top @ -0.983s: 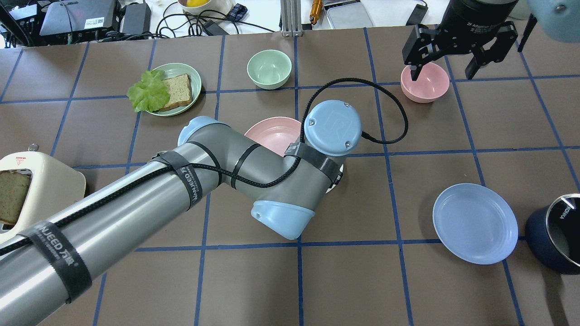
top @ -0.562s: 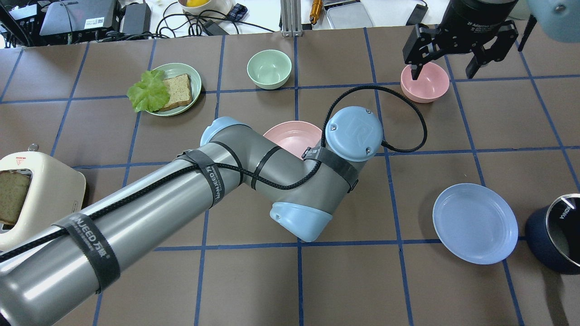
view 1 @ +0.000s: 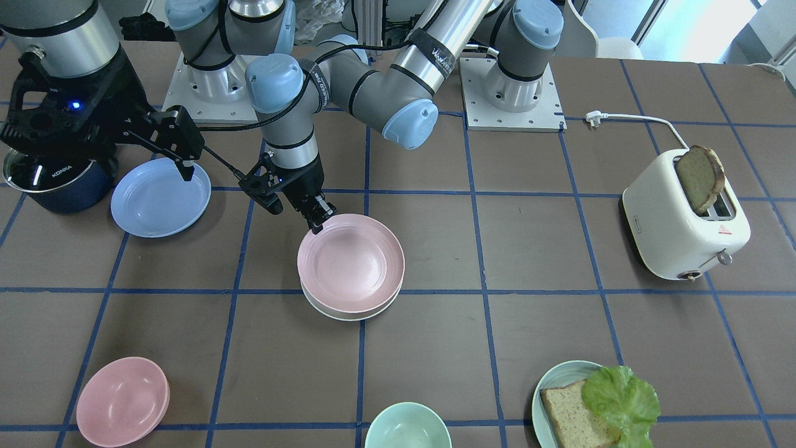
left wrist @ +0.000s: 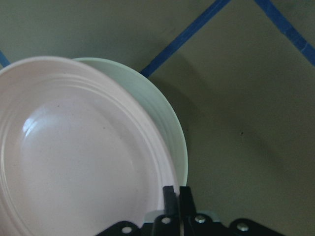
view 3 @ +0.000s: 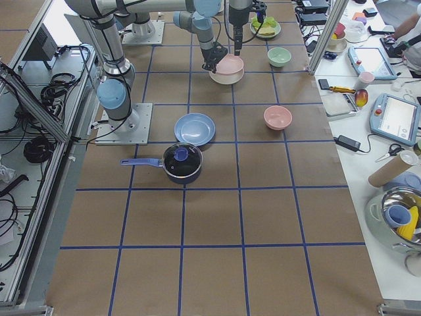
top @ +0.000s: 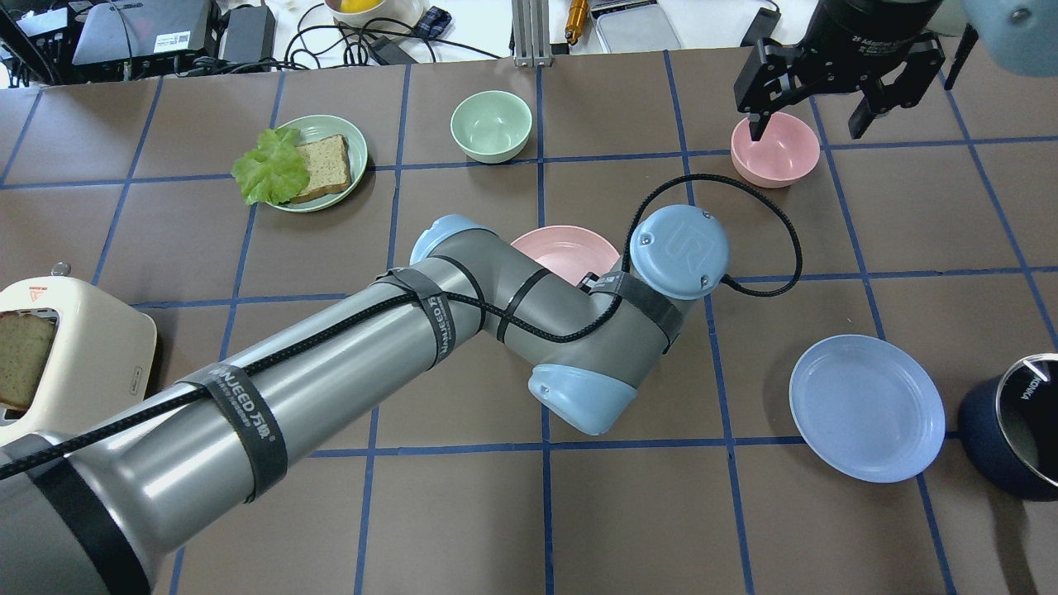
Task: Stack three plates with pink and blue
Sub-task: 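Lower the pink plate onto the cream-white plate and open the left gripper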
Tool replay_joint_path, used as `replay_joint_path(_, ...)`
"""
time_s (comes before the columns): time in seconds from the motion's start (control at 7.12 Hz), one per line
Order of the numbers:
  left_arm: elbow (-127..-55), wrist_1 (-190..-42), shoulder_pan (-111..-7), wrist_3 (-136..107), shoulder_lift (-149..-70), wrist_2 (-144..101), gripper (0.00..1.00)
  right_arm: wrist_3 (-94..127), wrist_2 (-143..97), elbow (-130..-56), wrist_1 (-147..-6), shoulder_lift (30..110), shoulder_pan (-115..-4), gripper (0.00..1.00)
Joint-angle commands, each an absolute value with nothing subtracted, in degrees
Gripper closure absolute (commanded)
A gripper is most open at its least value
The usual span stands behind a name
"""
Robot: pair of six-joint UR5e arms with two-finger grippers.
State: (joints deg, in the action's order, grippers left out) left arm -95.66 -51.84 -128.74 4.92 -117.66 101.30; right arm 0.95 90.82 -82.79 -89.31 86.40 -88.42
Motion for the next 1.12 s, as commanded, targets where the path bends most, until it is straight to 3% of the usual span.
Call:
replay_joint_path(0.0,-95.7,-52.1,-128.8,7.5,-119.3,104.2,1.00,1.0,90.7,-82.6,-88.9,86.5,-88.4,0.00)
replay_joint_path(0.98,-95.4,-51.8,-128.8,7.6,-120.1,103.7,1.00,0.9,90.7,-82.4,-88.7,86.4,-87.7,0.00)
